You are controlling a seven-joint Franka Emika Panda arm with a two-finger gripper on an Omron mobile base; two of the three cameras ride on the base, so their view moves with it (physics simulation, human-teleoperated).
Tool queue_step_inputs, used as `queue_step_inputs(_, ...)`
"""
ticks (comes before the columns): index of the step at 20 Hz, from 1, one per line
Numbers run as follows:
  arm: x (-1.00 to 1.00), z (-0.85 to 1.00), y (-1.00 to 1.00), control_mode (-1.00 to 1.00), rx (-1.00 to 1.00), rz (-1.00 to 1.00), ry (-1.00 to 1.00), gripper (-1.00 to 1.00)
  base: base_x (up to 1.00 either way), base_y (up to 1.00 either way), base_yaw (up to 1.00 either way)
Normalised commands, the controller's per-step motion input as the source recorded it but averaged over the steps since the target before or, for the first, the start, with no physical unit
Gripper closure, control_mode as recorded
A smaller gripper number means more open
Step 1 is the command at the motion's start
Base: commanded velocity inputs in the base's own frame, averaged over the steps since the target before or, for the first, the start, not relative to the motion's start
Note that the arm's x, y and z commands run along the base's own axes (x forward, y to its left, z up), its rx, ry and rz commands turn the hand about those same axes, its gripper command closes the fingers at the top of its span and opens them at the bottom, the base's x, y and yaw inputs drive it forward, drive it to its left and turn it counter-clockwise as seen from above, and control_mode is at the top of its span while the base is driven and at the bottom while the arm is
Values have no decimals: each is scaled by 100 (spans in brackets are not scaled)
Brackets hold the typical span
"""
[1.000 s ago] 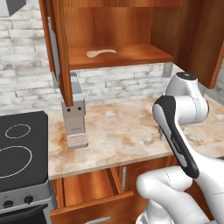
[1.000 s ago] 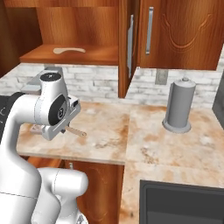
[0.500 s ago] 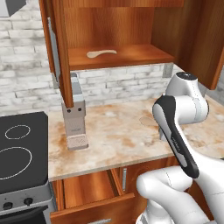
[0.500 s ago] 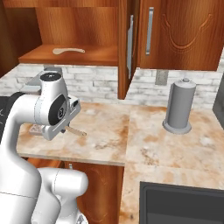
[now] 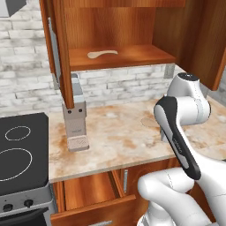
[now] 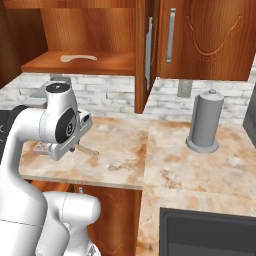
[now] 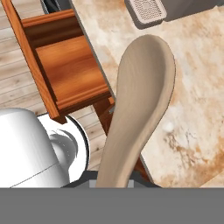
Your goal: Organize the utensils by type. Pick up the wooden spoons from the counter and place them in the open cabinet. Then pick up the metallic utensils from the counter and place them in the open drawer.
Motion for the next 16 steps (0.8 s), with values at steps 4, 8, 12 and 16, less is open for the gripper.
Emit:
queue_step_inputs(4, 0, 0, 0, 100, 0, 0, 0, 100, 0, 0, 0)
queue_step_inputs(8, 0, 0, 0, 100, 0, 0, 0, 100, 0, 0, 1)
queue_step_inputs(12, 3, 21, 2, -100, -1, 7, -11, 100, 0, 0, 0)
queue_step_inputs(16, 23, 42, 15, -100, -8, 7, -15, 100, 0, 0, 0)
